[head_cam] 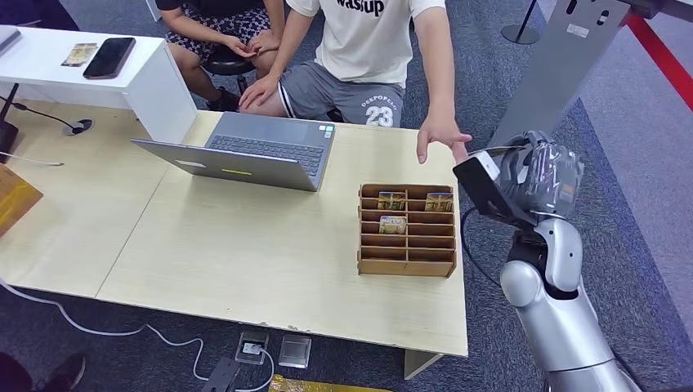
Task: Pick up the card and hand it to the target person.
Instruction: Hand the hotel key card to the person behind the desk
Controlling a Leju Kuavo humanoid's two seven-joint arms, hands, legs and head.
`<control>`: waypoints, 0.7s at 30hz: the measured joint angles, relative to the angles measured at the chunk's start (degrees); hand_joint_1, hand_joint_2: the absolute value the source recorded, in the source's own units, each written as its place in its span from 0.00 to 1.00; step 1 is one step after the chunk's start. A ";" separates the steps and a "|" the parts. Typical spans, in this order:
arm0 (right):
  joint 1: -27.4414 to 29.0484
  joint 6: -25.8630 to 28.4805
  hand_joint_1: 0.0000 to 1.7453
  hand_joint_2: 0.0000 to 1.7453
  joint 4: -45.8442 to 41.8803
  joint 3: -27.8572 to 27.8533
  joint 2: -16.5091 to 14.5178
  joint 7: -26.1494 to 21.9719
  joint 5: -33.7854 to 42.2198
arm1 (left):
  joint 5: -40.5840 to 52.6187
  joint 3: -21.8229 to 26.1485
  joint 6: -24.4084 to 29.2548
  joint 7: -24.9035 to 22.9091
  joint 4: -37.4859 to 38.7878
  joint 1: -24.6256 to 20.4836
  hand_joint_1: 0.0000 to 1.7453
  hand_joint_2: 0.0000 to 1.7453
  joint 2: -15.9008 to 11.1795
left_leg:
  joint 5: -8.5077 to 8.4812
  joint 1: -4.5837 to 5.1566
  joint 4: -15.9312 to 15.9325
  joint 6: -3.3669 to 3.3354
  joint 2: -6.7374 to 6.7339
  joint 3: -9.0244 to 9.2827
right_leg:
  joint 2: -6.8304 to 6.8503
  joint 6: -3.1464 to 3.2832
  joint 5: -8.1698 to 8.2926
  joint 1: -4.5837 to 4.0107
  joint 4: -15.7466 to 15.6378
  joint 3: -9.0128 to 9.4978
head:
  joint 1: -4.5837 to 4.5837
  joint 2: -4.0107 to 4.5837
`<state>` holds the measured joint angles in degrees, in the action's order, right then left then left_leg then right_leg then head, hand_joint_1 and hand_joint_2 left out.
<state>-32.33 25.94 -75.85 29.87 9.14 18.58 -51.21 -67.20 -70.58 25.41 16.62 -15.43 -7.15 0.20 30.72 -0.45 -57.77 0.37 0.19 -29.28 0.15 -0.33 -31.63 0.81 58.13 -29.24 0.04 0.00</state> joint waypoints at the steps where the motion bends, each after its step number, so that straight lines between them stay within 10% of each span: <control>1: -0.36 0.19 0.89 1.00 0.01 -0.04 0.10 0.30 -0.86 | 0.05 0.00 0.01 -0.01 0.00 0.00 0.00 0.00 0.02 | 0.00 0.00 0.00 0.00 0.00 0.00 | 0.00 0.00 0.00 0.00 0.00 0.00 | 0.00 0.00; 16: -4.58 -1.19 0.92 1.00 7.08 0.44 -0.93 2.58 -11.34 | 0.88 -0.04 -0.71 0.11 0.00 -0.04 0.00 0.00 0.30 | 0.00 0.00 0.01 0.00 0.02 -0.04 | 0.02 0.00 0.00 0.00 0.01 0.01 | -0.01 0.00; 17: -4.64 -1.37 0.84 1.00 7.70 0.49 -1.20 2.52 -11.41 | 0.88 -0.04 -0.70 0.07 0.00 -0.04 0.00 0.00 0.30 | 0.00 0.00 0.01 0.00 0.03 -0.04 | 0.02 0.00 0.00 0.00 0.01 0.01 | -0.01 0.00; 21: -4.81 -2.13 0.00 1.00 9.60 0.71 -1.93 2.29 -11.72 | 0.87 -0.04 -0.69 -0.01 0.02 -0.04 0.00 0.00 0.30 | 0.00 0.00 0.01 0.00 0.05 -0.09 | 0.03 0.00 0.00 0.00 0.01 -0.03 | 0.01 0.00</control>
<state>-37.14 23.81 -66.25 30.58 7.21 20.88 -62.93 -66.32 -70.62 24.71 16.61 -15.41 -7.19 0.50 30.72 -0.45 -57.77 0.37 0.23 -29.37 0.18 -0.33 -31.63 0.81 58.14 -29.27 0.05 0.00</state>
